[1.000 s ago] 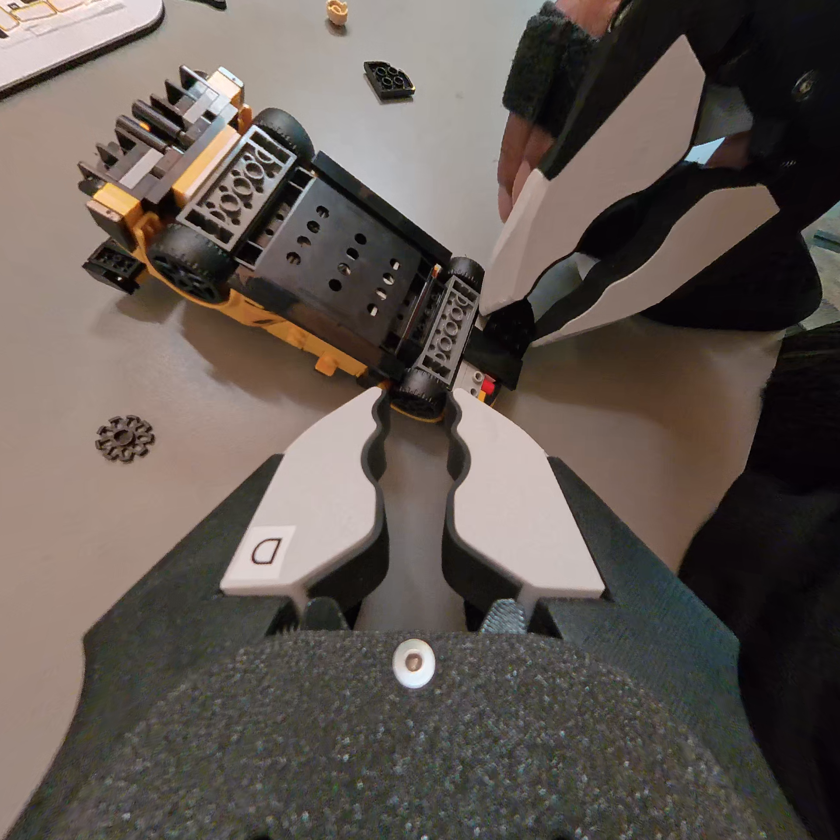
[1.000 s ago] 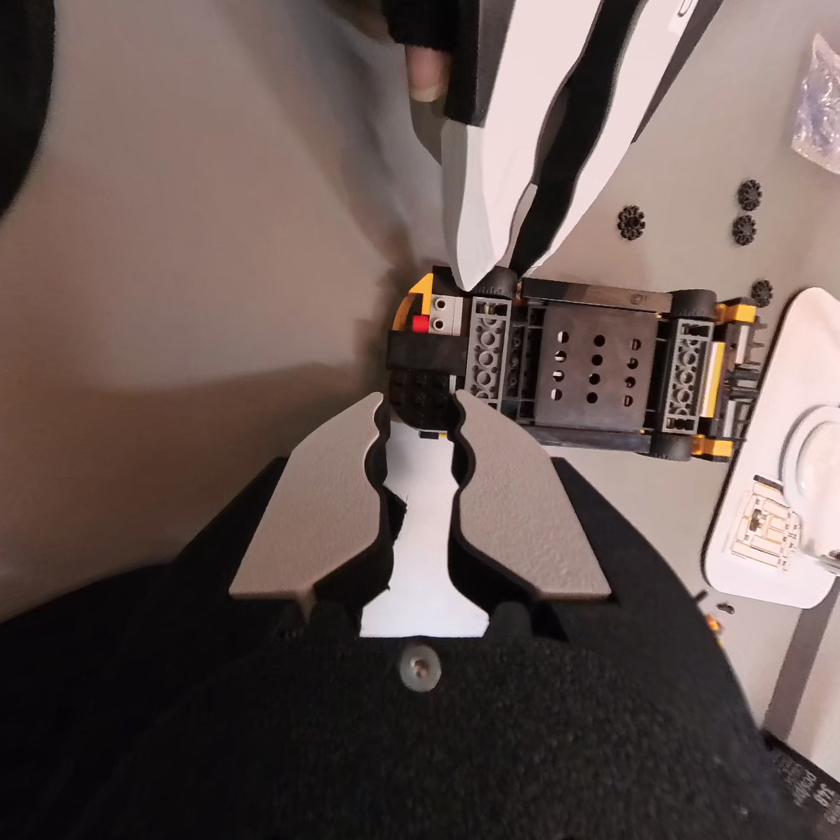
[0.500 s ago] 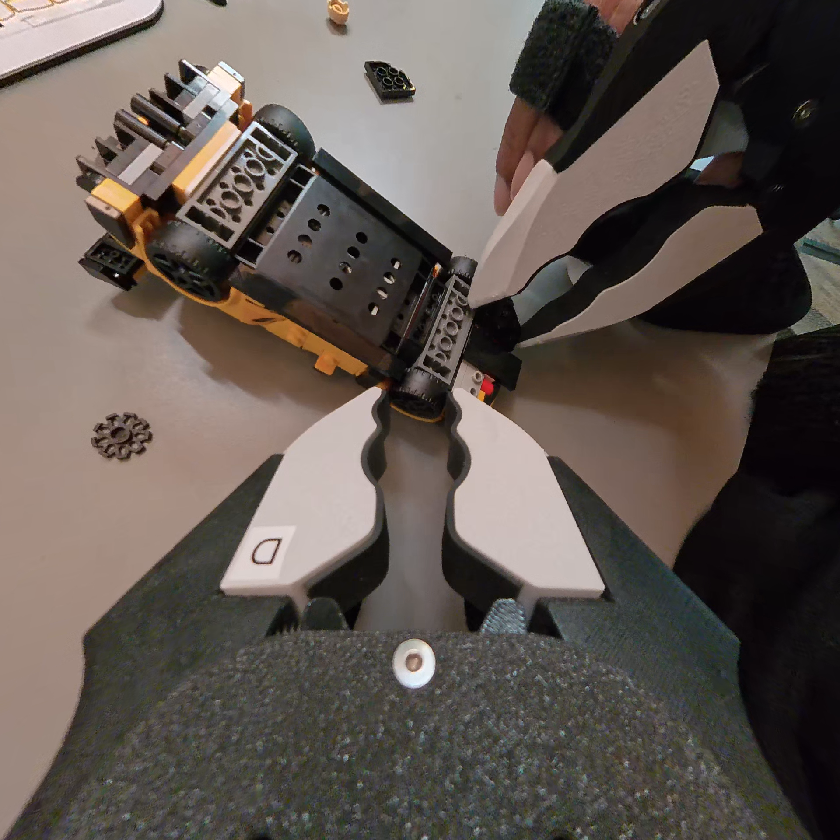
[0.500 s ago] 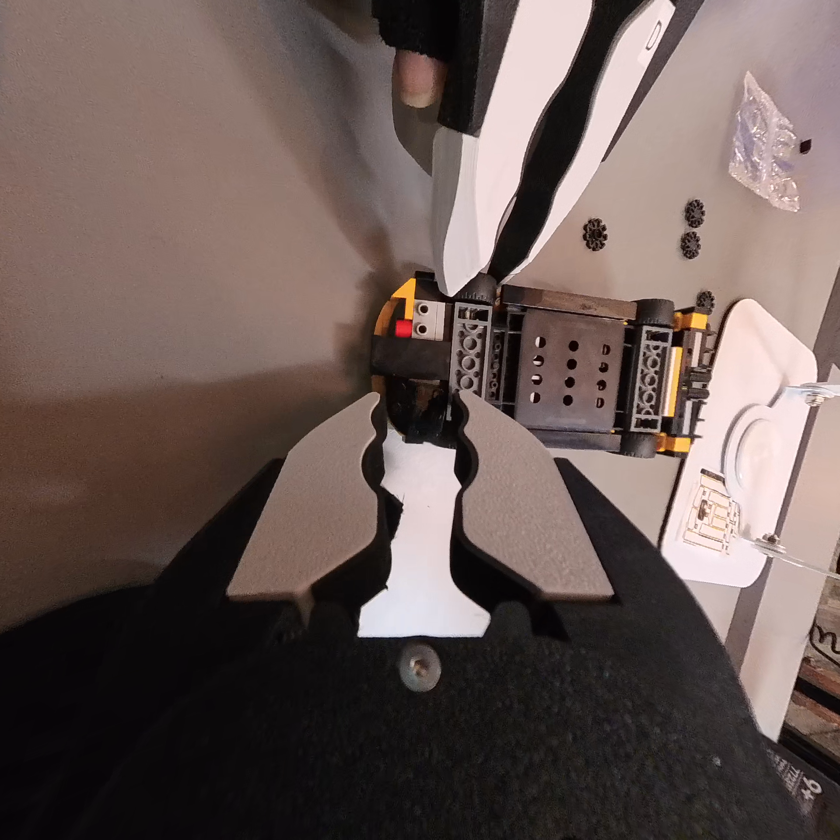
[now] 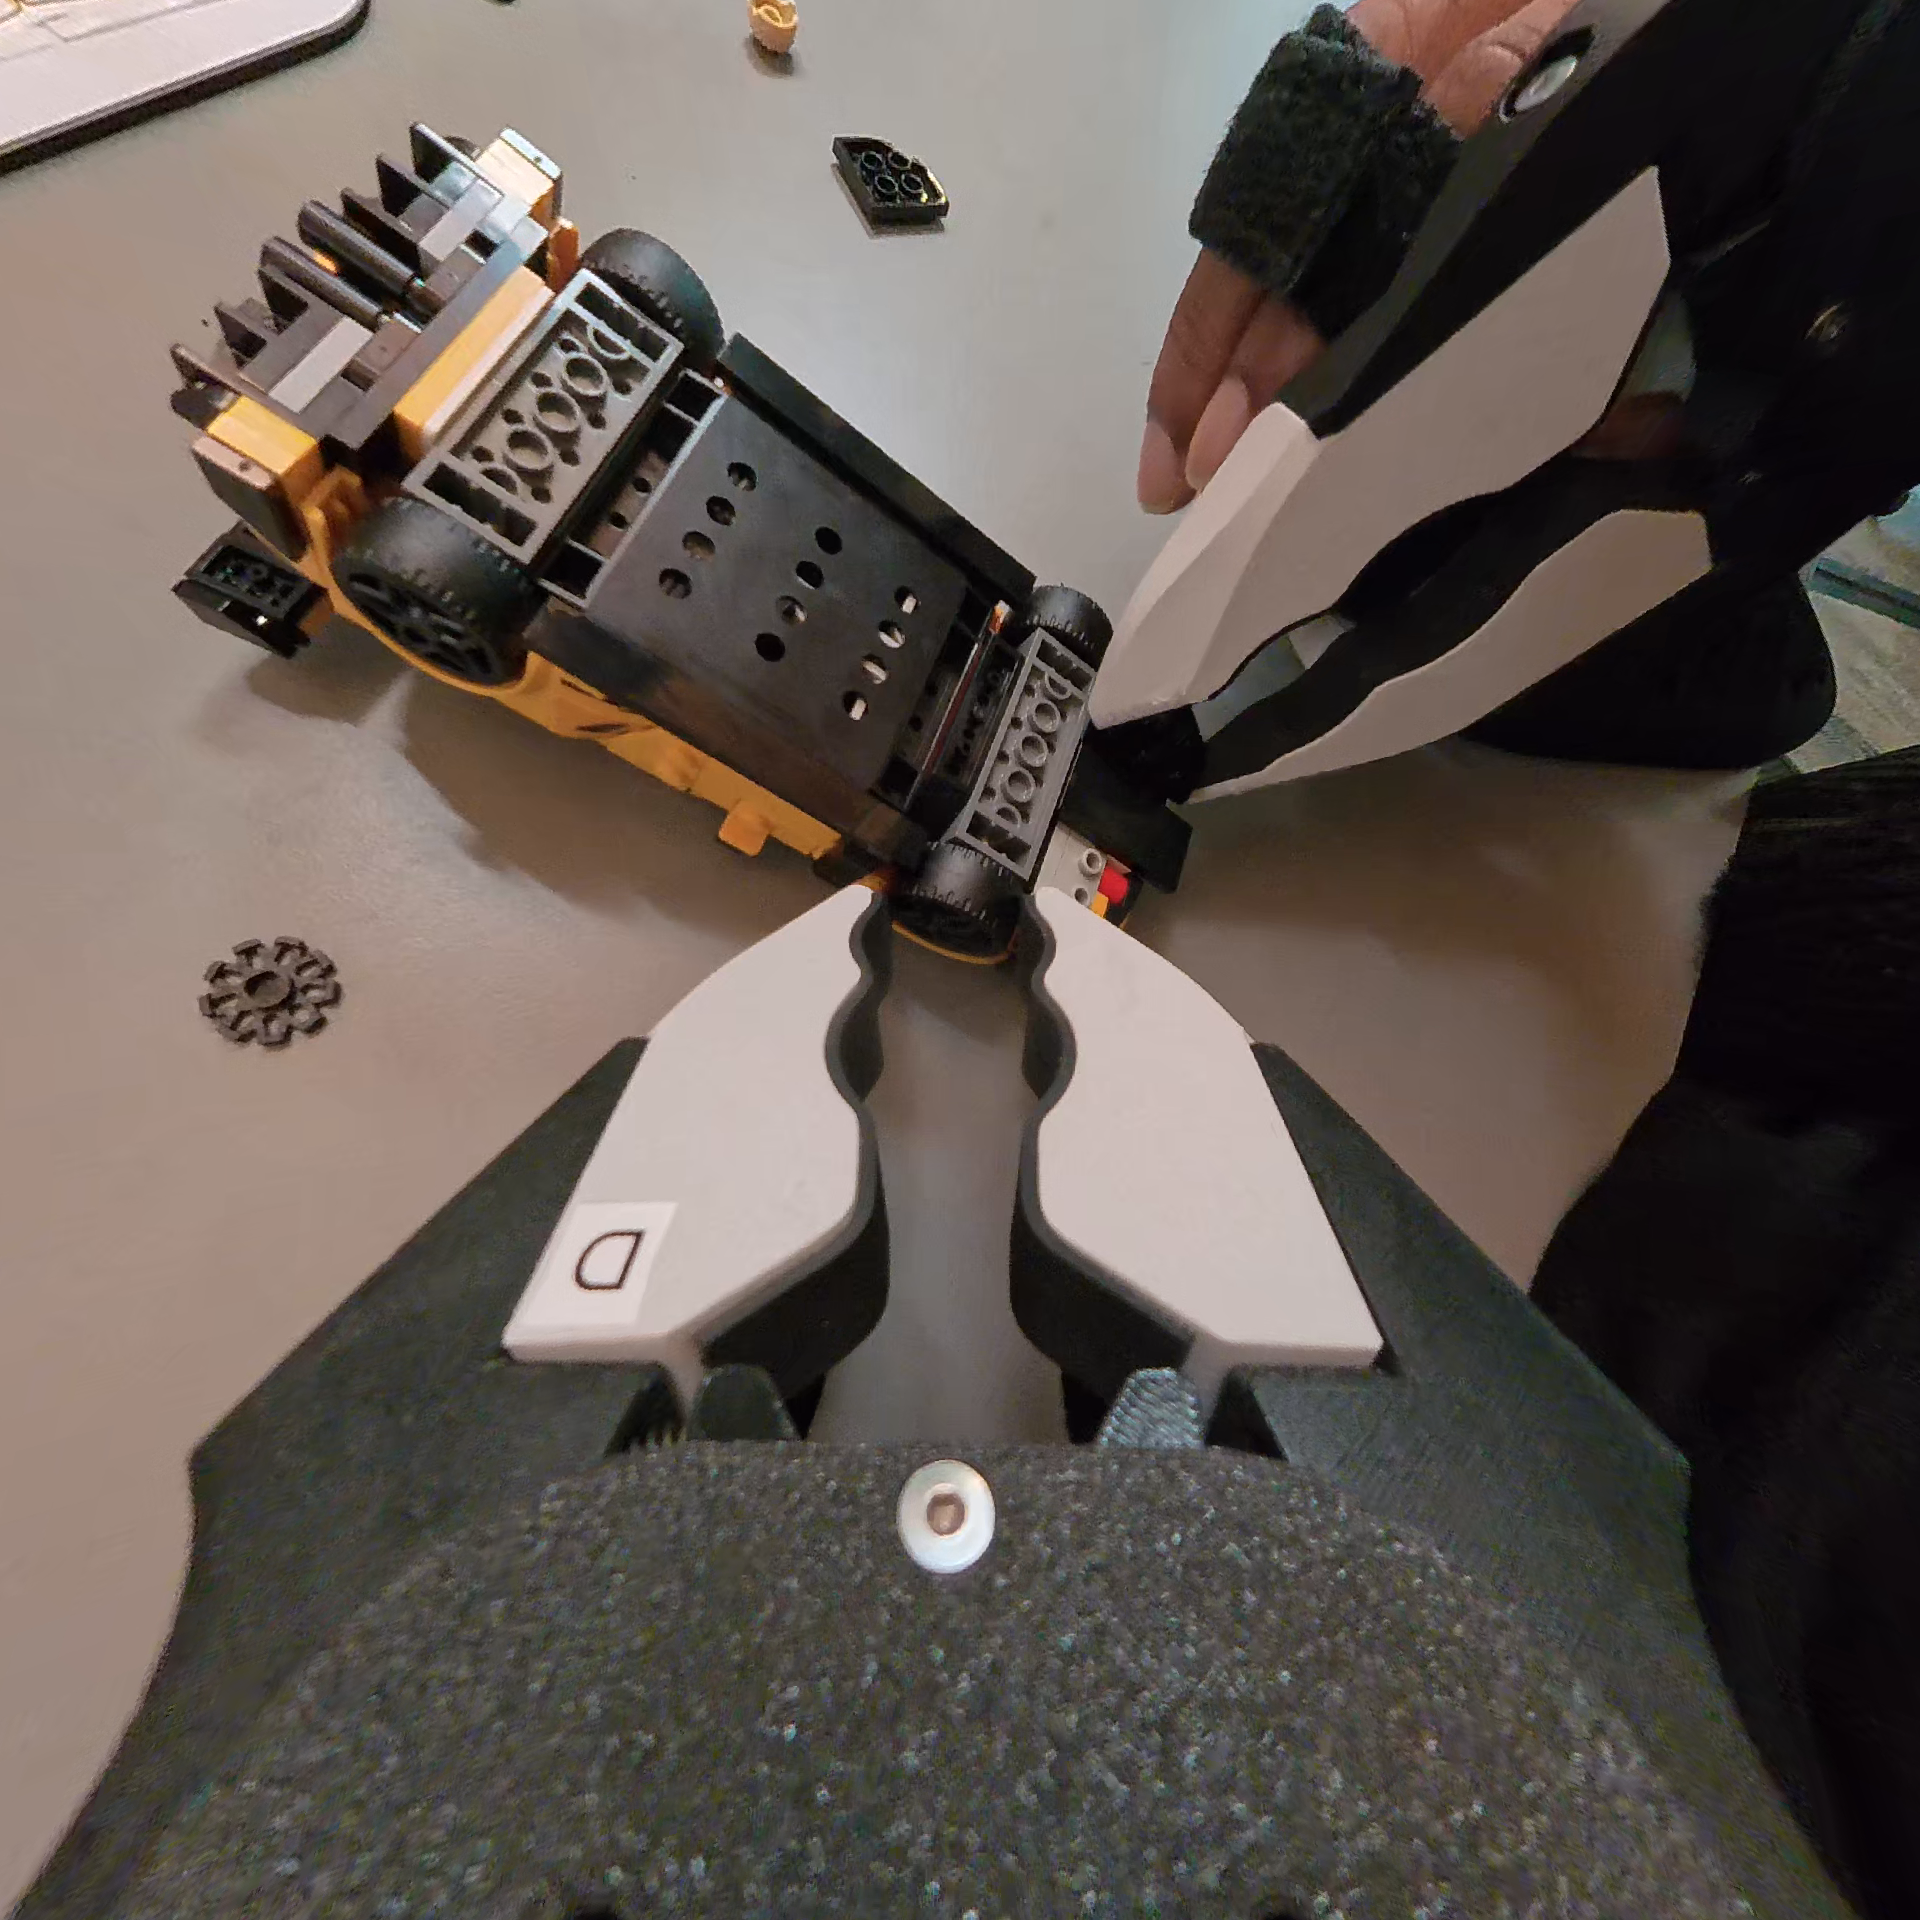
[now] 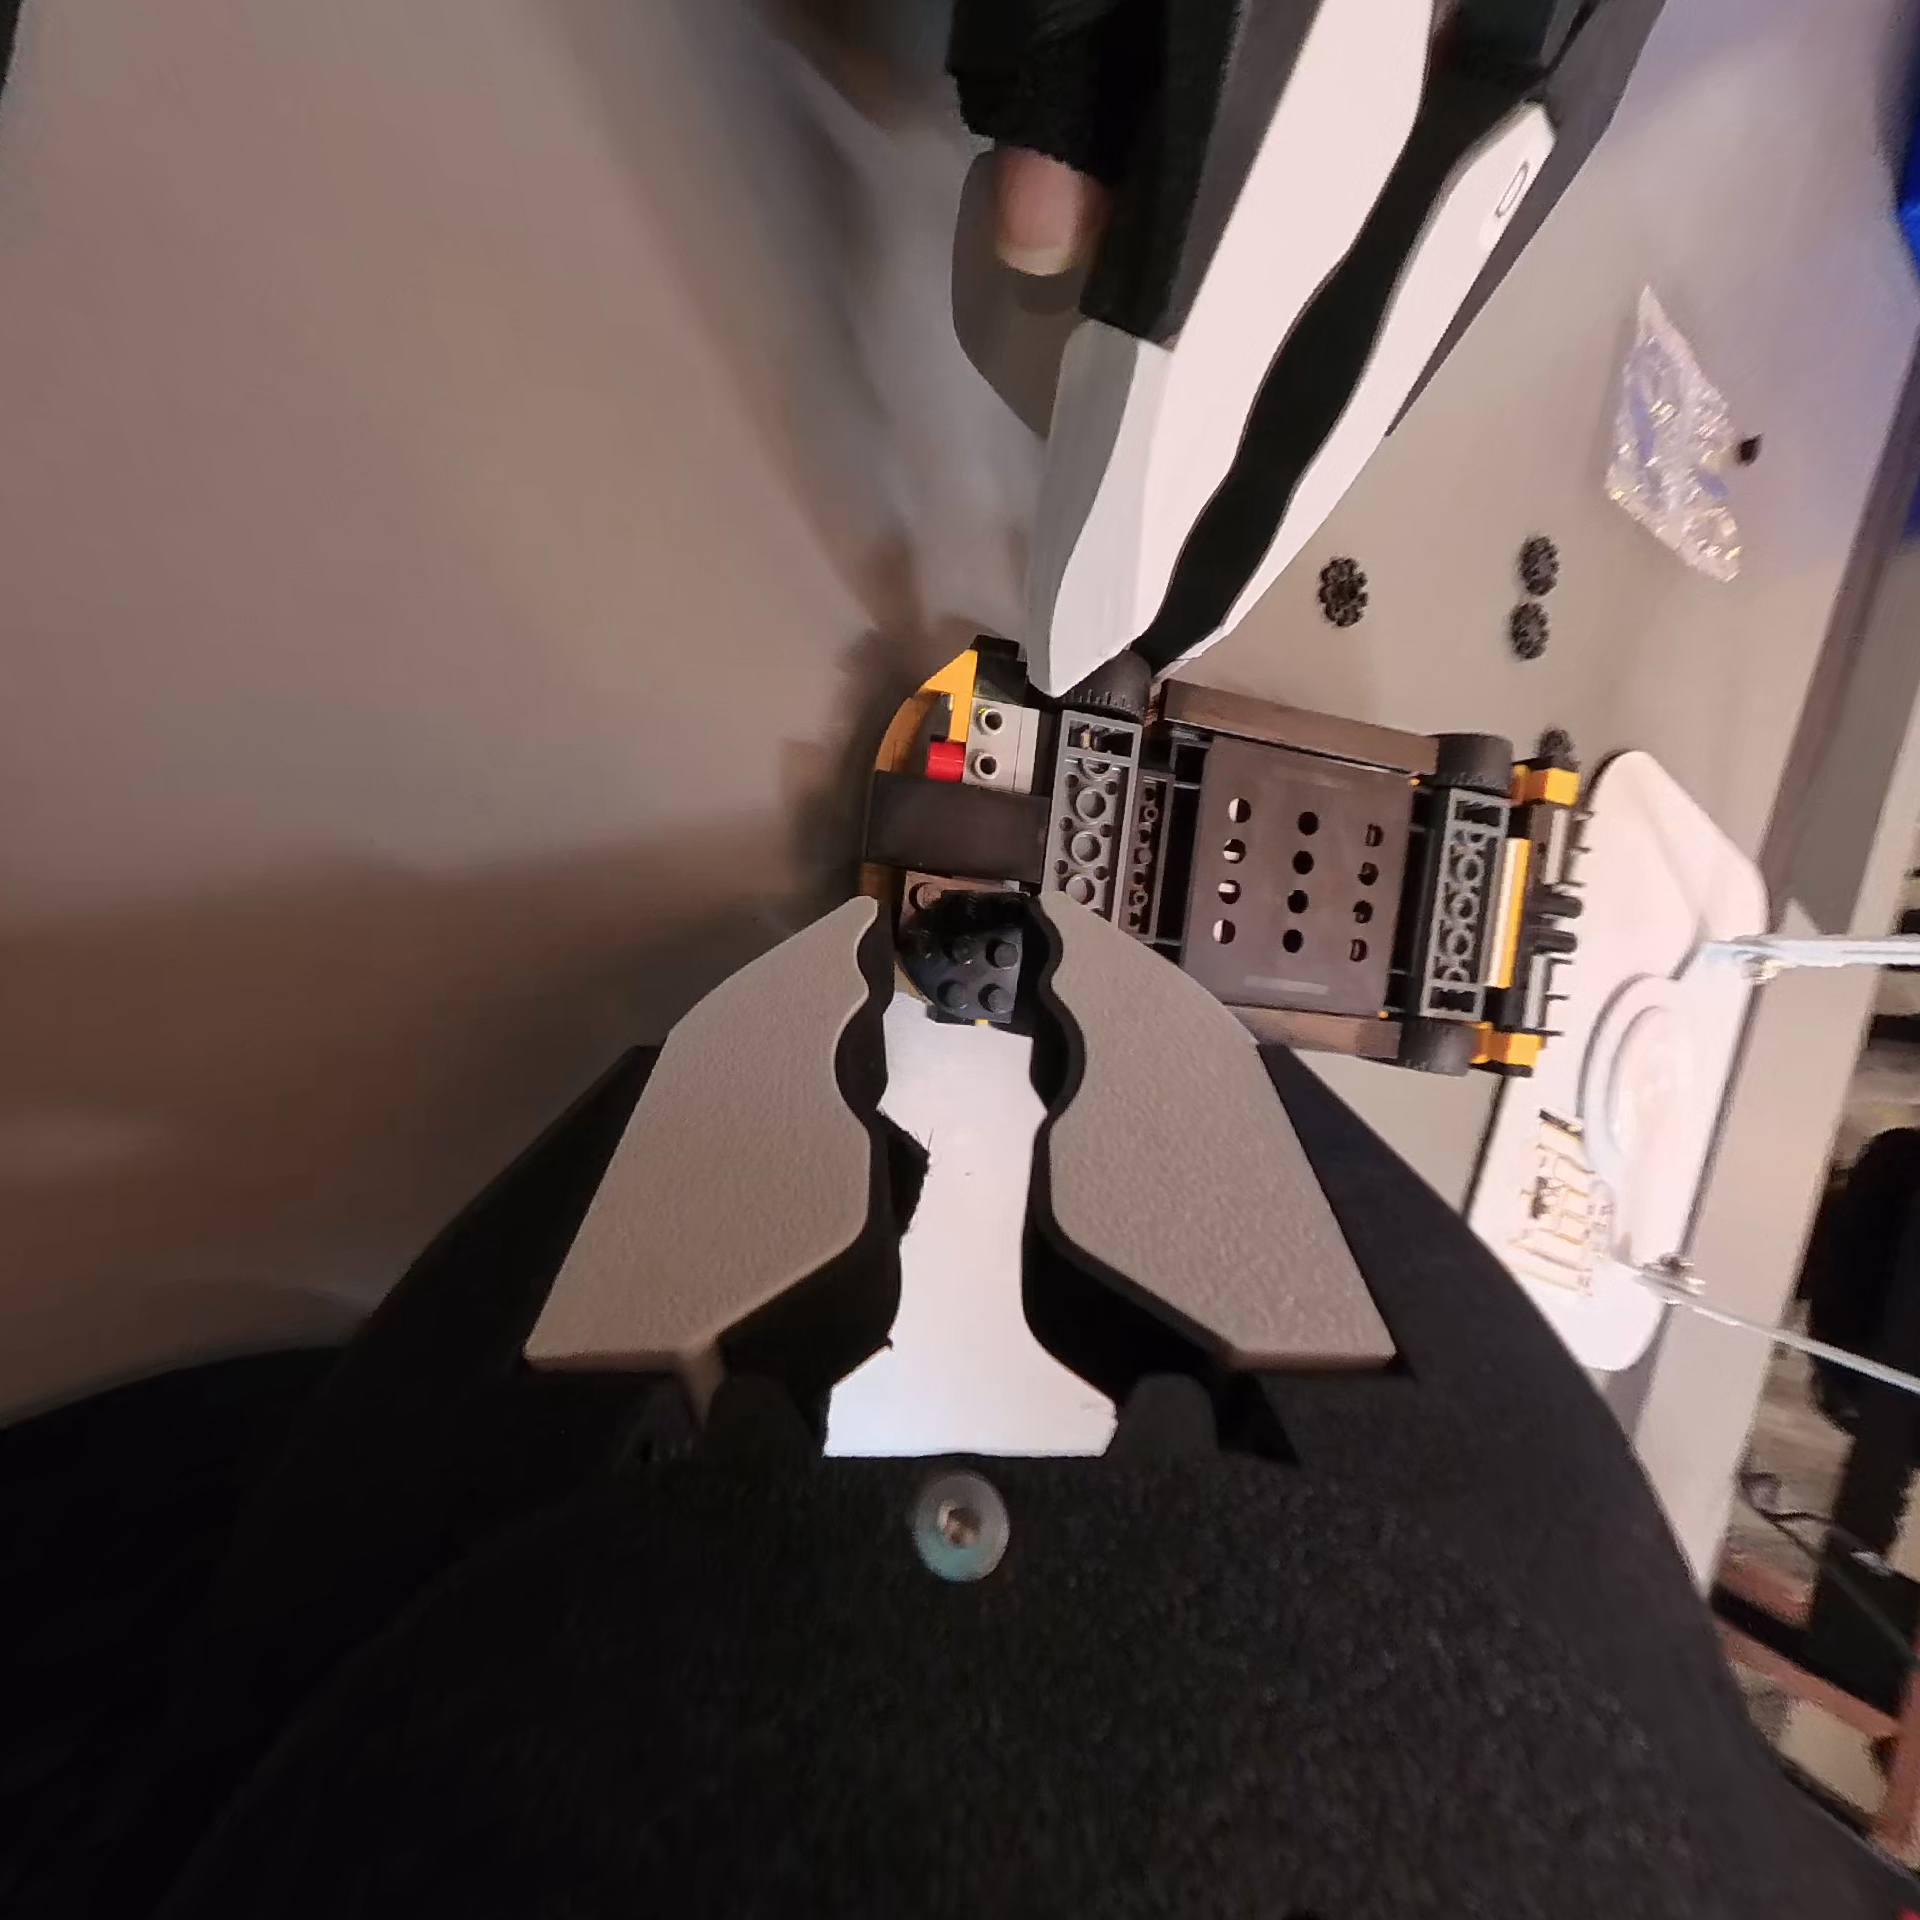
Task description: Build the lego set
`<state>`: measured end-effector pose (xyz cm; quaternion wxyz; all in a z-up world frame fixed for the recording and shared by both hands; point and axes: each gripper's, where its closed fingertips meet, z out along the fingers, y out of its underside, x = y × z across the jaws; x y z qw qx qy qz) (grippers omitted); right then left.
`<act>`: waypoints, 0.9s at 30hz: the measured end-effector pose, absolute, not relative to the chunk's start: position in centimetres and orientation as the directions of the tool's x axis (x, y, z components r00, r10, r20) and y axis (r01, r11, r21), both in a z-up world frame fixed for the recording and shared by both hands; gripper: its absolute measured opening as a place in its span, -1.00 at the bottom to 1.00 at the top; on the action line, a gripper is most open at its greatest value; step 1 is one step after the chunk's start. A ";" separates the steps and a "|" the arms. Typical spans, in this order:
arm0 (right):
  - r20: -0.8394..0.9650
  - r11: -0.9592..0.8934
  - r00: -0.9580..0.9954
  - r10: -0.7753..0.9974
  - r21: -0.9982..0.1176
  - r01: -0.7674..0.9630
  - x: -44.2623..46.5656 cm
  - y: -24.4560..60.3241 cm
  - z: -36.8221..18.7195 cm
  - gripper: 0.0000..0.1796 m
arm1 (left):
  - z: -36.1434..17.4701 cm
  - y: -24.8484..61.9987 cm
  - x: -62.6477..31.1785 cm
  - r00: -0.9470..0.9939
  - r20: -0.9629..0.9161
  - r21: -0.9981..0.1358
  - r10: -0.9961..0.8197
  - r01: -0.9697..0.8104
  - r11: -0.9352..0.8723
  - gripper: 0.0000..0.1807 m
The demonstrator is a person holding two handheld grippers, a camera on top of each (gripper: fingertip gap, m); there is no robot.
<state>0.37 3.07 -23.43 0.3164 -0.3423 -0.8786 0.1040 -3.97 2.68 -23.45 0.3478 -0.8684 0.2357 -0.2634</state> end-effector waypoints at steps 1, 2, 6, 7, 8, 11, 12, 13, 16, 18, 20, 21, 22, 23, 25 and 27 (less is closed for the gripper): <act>0.493 0.750 -0.566 0.660 -0.400 0.527 0.3 3.0 -23.4 -0.74 | -23.4 2.7 -4.0 0.750 0.294 -0.728 -0.593 -0.226 -0.647 -0.75; 0.501 0.756 -0.567 0.654 -0.401 0.518 0.3 3.0 -23.4 -0.75 | -23.4 2.7 -4.0 0.750 0.294 -0.728 -0.593 -0.226 -0.647 -0.75; 0.530 0.778 -0.570 0.628 -0.393 0.491 0.2 3.0 -23.4 -0.74 | -23.5 2.7 -4.0 0.750 0.298 -0.727 -0.591 -0.224 -0.649 -0.75; 0.534 0.780 -0.570 0.624 -0.391 0.488 0.2 3.0 -23.5 -0.74 | -23.5 2.7 -4.0 0.749 0.299 -0.727 -0.591 -0.223 -0.650 -0.75; 0.537 0.784 -0.572 0.620 -0.388 0.485 0.2 3.0 -23.5 -0.74 | -23.5 2.7 -4.0 0.749 0.299 -0.726 -0.591 -0.222 -0.650 -0.75; 0.551 0.794 -0.573 0.607 -0.385 0.470 0.2 2.9 -23.6 -0.73 | -23.5 2.7 -4.0 0.748 0.304 -0.725 -0.590 -0.219 -0.652 -0.75; 0.558 0.796 -0.569 0.604 -0.385 0.467 0.2 2.9 -23.6 -0.73 | -23.5 2.7 -4.0 0.748 0.306 -0.725 -0.589 -0.218 -0.653 -0.75; 0.564 0.797 -0.564 0.603 -0.387 0.465 0.1 2.9 -23.6 -0.73 | -23.5 2.7 -4.0 0.748 0.306 -0.725 -0.589 -0.218 -0.653 -0.75; 0.576 0.799 -0.556 0.599 -0.388 0.459 0.1 2.9 -23.6 -0.73 | -23.5 2.7 -4.0 0.747 0.307 -0.725 -0.589 -0.217 -0.654 -0.75; 0.575 0.797 -0.554 0.602 -0.392 0.459 0.1 2.8 -23.6 -0.72 | -23.5 2.7 -4.0 0.747 0.308 -0.724 -0.589 -0.217 -0.655 -0.75; 0.574 0.796 -0.552 0.604 -0.395 0.460 0.1 2.8 -23.6 -0.70 | -23.5 2.7 -4.0 0.747 0.309 -0.724 -0.589 -0.216 -0.655 -0.75; 0.576 0.795 -0.551 0.605 -0.396 0.459 0.1 2.8 -23.6 -0.70 | -23.5 2.7 -4.0 0.747 0.309 -0.724 -0.589 -0.216 -0.655 -0.75; 0.577 0.794 -0.548 0.606 -0.397 0.459 0.1 2.8 -23.6 -0.70 | -23.5 2.7 -4.0 0.747 0.309 -0.724 -0.589 -0.216 -0.655 -0.75; 0.577 0.793 -0.546 0.607 -0.398 0.460 0.1 2.8 -23.6 -0.70 | -23.5 2.7 -4.0 0.747 0.310 -0.724 -0.588 -0.216 -0.655 -0.75; 0.577 0.790 -0.542 0.611 -0.403 0.462 0.1 2.8 -23.6 -0.69 | -23.5 2.7 -4.0 0.747 0.310 -0.724 -0.588 -0.215 -0.656 -0.75; 0.575 0.785 -0.537 0.617 -0.409 0.465 0.1 2.9 -23.5 -0.69 | -23.5 2.7 -4.0 0.747 0.311 -0.724 -0.588 -0.215 -0.656 -0.75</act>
